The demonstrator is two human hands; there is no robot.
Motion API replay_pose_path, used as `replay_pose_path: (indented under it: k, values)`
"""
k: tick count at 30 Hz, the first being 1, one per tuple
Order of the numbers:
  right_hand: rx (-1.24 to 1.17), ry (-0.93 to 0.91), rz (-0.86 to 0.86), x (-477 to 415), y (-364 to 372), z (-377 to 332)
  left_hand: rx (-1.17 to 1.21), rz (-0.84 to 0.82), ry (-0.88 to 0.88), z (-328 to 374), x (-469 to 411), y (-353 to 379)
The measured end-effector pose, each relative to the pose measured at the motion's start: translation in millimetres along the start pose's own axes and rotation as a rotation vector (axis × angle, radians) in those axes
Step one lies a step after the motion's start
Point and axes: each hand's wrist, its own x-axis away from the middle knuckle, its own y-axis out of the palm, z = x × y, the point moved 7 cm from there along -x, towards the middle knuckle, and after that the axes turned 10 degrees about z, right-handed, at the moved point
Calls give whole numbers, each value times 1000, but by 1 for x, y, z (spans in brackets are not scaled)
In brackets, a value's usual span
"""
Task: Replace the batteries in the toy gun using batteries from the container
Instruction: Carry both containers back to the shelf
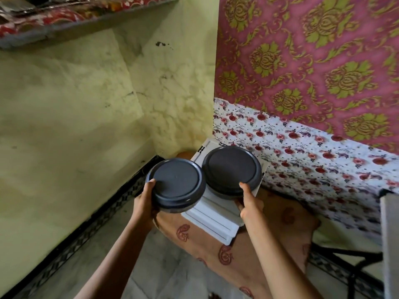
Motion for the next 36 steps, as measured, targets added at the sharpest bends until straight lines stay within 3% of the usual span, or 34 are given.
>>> replay_pose_path:
  k: [8,12,16,27,36]
  values:
    - [-67,-2,75,24,1,24,-44,-160,-1,14,-16,1]
    - [-93,-31,-86,68,17,63,-71,-248,-37,5,-28,-10]
    - [153,-88,-298,103,40,114,-126,-302,-107,-24,-34,-23]
    - [46,-72,-45,37,-1,183,-545,-329,-108,-118,-53,-3]
    - [-62,-125,27,-52,13,158,-498,-356,-113,-153,-90,92]
